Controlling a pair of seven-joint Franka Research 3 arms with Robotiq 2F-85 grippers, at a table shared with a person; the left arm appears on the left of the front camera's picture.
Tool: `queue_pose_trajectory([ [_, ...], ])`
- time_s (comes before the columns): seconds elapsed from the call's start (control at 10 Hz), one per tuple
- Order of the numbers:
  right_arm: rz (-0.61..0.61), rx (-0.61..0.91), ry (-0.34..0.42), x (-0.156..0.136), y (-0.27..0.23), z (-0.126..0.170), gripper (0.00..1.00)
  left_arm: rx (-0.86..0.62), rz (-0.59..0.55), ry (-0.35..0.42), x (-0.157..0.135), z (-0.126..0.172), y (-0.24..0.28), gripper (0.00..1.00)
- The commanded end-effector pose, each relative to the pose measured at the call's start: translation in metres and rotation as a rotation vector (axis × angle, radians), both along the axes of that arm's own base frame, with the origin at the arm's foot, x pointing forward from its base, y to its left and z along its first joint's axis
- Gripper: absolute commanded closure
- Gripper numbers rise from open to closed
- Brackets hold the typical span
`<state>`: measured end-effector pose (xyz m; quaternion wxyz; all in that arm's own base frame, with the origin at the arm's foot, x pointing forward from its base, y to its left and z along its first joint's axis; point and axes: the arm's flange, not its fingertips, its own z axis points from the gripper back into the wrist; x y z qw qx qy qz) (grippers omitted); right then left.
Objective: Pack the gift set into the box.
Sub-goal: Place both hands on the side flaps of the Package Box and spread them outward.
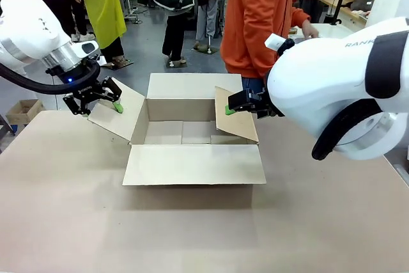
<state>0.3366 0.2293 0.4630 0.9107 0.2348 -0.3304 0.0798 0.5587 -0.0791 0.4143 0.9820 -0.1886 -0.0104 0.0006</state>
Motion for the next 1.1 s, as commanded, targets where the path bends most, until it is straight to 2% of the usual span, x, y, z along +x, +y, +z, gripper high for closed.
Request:
queue_pose_trajectory([
  [0.0, 0.004, -0.002, -0.003, 0.001, -0.003, 0.003, 0.00, 0.070, 0.012, 0.000, -0.003, 0.010, -0.008, 0.00],
  [0.2, 0.000, 0.000, 0.000, 0.000, 0.000, 0.000, 0.00, 0.070, 0.012, 0.000, -0.003, 0.010, -0.008, 0.00],
  [0.3, 0.028, -0.073, 0.043, 0.017, 0.009, 0.023, 0.00, 0.070, 0.012, 0.000, -0.003, 0.010, -0.008, 0.00],
  [0.5, 0.058, -0.191, 0.123, 0.046, 0.025, 0.048, 0.00, 0.070, 0.012, 0.000, -0.003, 0.010, -0.008, 0.00],
  [0.7, 0.086, -0.280, 0.231, 0.077, 0.046, 0.054, 0.00, 0.070, 0.012, 0.000, -0.003, 0.010, -0.008, 0.00],
  [0.8, 0.093, -0.292, 0.258, 0.092, 0.062, 0.054, 0.00, 0.070, 0.012, 0.000, -0.003, 0.010, -0.008, 0.00],
  [1.0, -0.002, -0.340, 0.220, 0.115, 0.106, 0.043, 0.00, 0.070, 0.012, 0.000, -0.003, 0.010, -0.008, 0.00],
])
